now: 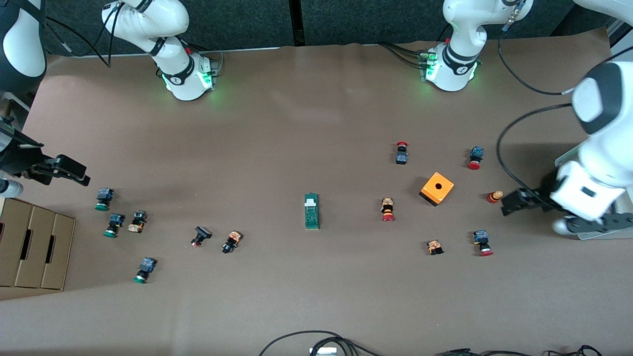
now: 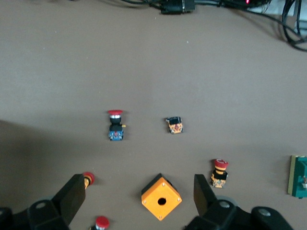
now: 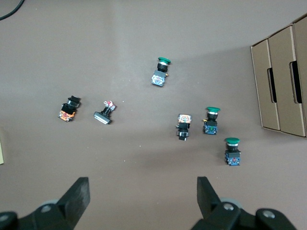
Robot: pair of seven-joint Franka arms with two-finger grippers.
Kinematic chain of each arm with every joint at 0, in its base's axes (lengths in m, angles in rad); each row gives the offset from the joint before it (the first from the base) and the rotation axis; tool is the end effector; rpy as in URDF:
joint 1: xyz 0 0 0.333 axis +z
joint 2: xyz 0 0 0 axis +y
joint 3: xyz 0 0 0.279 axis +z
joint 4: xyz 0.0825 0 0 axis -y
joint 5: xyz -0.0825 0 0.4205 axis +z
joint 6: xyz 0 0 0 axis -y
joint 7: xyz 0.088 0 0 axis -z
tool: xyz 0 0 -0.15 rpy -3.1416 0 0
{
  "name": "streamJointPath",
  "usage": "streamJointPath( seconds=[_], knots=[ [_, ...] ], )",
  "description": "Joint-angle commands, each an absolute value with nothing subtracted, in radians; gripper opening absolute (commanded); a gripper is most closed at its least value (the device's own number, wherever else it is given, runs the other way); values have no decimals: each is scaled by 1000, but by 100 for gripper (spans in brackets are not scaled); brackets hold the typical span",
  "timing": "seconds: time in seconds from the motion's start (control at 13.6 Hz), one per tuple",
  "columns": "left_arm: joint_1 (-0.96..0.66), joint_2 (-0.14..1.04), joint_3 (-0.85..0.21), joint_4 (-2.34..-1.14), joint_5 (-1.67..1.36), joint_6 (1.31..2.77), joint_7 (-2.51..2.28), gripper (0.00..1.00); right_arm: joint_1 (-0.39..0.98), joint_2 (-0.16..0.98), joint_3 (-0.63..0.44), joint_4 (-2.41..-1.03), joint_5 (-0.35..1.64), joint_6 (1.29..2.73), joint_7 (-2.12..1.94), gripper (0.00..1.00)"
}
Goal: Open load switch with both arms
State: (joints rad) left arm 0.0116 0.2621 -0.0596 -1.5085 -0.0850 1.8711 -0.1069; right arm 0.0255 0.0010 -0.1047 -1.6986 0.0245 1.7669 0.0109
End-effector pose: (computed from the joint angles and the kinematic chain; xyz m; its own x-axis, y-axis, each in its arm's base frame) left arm 0.6820 -0.0397 0.4389 0.9923 0.0872 0.0882 0.0774 -0.9911 0.1086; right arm 0.6066 -0.0449 0.4960 0.9933 -0.0945 0.0669 -0.0931 -0.9953 -0.0249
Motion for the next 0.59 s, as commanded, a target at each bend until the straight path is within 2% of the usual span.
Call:
streamJointPath(
  seconds=[0.0, 0.3, 0.52],
  knots=[
    [6, 247, -34, -1551, -121, 1911, -35, 100, 31, 12, -107, -1678, 9, 1770, 9, 99],
    [-3, 219, -40, -1531, -39, 1882, -40, 100, 31, 12, -107, -1678, 9, 1775, 9, 99],
    [-6, 207, -60, -1482, 21, 1703, -48, 100, 31, 12, -107, -1678, 9, 1775, 9, 99]
  ],
)
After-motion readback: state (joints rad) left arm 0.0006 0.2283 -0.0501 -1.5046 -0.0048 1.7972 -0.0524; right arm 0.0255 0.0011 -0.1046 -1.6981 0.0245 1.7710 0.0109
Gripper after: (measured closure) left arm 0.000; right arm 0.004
